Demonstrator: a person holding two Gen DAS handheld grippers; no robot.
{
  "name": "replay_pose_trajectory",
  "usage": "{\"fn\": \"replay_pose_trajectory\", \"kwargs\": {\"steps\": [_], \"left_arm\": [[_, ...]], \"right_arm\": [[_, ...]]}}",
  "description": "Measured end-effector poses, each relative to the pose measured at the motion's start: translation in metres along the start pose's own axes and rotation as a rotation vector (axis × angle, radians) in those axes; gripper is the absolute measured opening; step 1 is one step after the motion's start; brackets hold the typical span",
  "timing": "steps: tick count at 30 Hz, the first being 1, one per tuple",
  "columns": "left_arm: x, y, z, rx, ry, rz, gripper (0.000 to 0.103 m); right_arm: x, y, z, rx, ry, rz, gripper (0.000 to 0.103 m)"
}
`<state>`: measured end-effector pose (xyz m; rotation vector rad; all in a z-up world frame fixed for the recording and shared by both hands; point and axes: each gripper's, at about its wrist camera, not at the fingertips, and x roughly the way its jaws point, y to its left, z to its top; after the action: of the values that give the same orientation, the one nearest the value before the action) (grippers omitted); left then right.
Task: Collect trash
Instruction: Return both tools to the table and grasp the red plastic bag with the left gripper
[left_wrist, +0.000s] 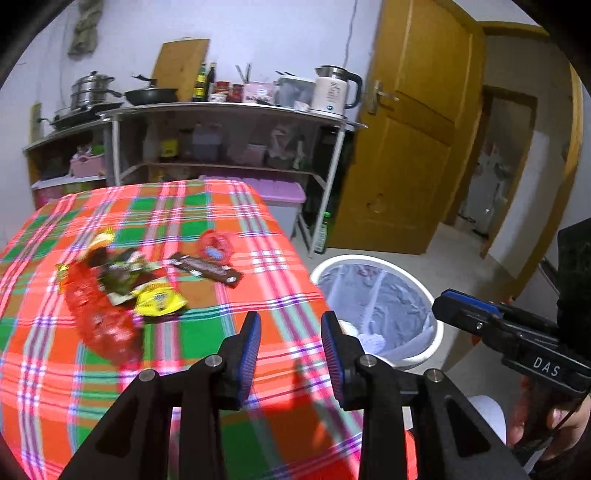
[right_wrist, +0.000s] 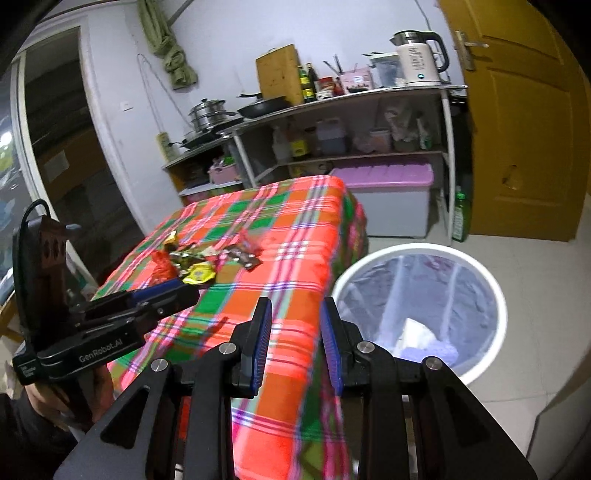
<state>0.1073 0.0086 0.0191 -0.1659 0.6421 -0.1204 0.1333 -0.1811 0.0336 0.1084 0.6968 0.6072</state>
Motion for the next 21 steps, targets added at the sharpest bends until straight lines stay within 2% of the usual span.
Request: {"fn": "replay_pose_trajectory", "kwargs": {"steps": [3, 4, 5, 6, 15, 21], "left_arm": [[-0.009, 0.014, -0.004, -0.020, -0.005, 0.033, 0.035], [-0.012, 0.020, -0.006, -0.032, -0.009, 0.044, 0.043], [-0.015, 0.024, -0.007, -0.042, -0.015, 0.050, 0.050], [-0.019, 0.031, -0.008, -0.058, -0.026, 0.056, 0.052], [-0.034, 0.076, -0.007, -0.153, -0.063, 0.150, 0.053], [-0.034, 0.105, -0.003, -0.227, -0.081, 0.203, 0.058]], "right_arm": [[0.003, 0.010, 0.000, -0.005, 0.007, 0.021, 0.045], [0.005, 0.014, 0.000, -0.012, 0.010, 0.029, 0.047], [0.007, 0.018, 0.001, -0.019, 0.015, 0.033, 0.047], [0.007, 0.020, 0.002, -0.023, 0.017, 0.035, 0.047], [0.027, 0.050, 0.005, -0.087, 0.054, 0.065, 0.047], [0.037, 0.058, 0.007, -0.104, 0.065, 0.079, 0.047]]}}
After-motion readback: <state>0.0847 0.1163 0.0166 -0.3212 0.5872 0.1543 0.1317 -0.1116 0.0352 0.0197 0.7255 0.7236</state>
